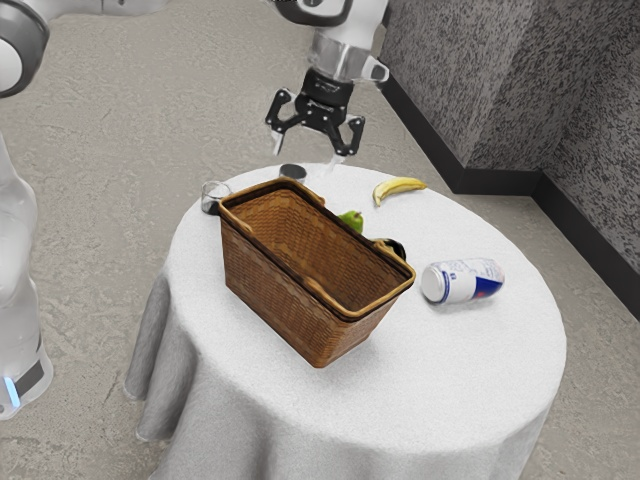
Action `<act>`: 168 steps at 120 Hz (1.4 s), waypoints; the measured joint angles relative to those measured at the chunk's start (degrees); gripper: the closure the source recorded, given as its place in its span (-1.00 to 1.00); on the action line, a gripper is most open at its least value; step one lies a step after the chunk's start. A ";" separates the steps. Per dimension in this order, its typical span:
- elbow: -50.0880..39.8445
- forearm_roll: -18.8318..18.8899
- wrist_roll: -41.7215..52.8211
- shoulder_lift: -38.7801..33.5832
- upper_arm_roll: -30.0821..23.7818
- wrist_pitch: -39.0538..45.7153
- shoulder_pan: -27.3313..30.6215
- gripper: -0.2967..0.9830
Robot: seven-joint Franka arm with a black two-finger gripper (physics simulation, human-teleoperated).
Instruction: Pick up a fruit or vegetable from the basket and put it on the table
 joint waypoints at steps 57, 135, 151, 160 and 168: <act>-0.32 -0.76 -35.32 -2.11 -0.31 18.69 -5.83 -0.54; -21.54 -4.23 5.96 -8.21 -0.36 28.86 -9.31 -0.54; -27.87 -5.83 10.98 -12.65 -3.92 30.34 -5.43 -0.54; -27.82 -6.68 13.39 -10.53 -4.18 31.30 -5.00 -0.54; -27.04 -7.15 15.32 -8.01 -4.20 32.06 -4.54 -0.54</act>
